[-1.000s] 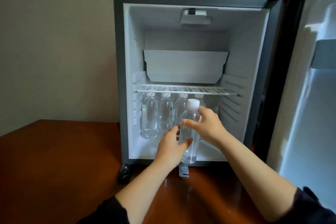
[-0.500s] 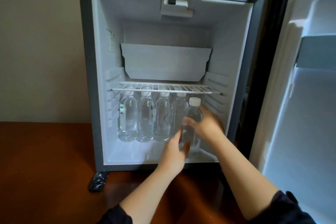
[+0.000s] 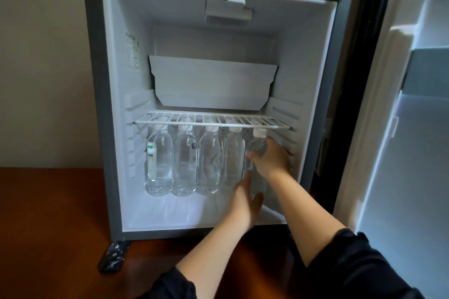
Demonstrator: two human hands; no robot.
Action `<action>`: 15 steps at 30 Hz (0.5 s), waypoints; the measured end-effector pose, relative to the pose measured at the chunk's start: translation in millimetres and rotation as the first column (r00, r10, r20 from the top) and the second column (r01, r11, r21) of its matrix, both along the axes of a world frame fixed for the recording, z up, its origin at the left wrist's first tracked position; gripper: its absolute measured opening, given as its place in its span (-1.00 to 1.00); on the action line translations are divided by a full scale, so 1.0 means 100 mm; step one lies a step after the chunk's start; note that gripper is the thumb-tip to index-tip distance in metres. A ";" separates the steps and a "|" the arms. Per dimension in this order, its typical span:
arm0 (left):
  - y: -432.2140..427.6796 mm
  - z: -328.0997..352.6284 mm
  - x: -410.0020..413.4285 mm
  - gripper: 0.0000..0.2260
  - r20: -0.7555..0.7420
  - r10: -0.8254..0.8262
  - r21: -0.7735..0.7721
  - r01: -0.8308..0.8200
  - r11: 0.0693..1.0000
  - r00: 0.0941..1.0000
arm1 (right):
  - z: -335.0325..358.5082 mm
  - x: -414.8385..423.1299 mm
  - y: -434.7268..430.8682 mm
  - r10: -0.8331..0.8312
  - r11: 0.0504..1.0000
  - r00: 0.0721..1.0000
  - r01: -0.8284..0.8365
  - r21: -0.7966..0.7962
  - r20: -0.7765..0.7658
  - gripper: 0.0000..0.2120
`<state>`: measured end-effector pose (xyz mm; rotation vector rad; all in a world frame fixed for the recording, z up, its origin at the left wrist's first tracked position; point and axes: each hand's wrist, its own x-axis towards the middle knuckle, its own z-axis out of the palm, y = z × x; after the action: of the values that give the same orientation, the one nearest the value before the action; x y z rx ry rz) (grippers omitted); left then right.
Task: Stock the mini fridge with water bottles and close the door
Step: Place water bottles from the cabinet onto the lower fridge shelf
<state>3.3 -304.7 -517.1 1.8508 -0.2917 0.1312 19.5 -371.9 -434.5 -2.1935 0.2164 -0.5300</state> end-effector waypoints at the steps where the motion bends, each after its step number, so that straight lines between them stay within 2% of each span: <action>1: -0.01 0.01 0.03 -0.41 0.017 0.001 0.010 -0.001 1.000 1.000 | -0.01 0.03 0.01 -0.003 1.000 1.000 0.003 0.002 0.008 -0.47; 3: -0.02 0.00 0.08 -0.41 0.034 -0.006 0.000 0.006 1.000 0.999 | -0.01 0.09 0.03 -0.022 1.000 0.999 0.022 0.004 0.042 -0.52; 6: -0.05 -0.04 0.15 -0.42 0.062 0.000 0.044 -0.002 0.999 0.998 | -0.01 0.17 0.02 -0.048 0.998 0.997 0.050 -0.032 0.058 -0.44; 10: -0.06 -0.07 0.26 -0.43 0.113 0.012 0.119 -0.026 0.993 0.993 | 0.01 0.28 -0.01 -0.003 1.000 0.999 0.003 -0.010 0.046 -0.40; 15: -0.05 -0.07 0.29 -0.43 0.100 0.005 0.122 -0.017 0.992 0.995 | -0.02 0.32 -0.02 0.007 1.000 0.999 -0.008 0.021 0.042 -0.38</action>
<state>32.0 -309.2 -523.6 1.9713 -0.3658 0.2175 51.5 -373.7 -436.5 -2.1603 0.1902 -0.5660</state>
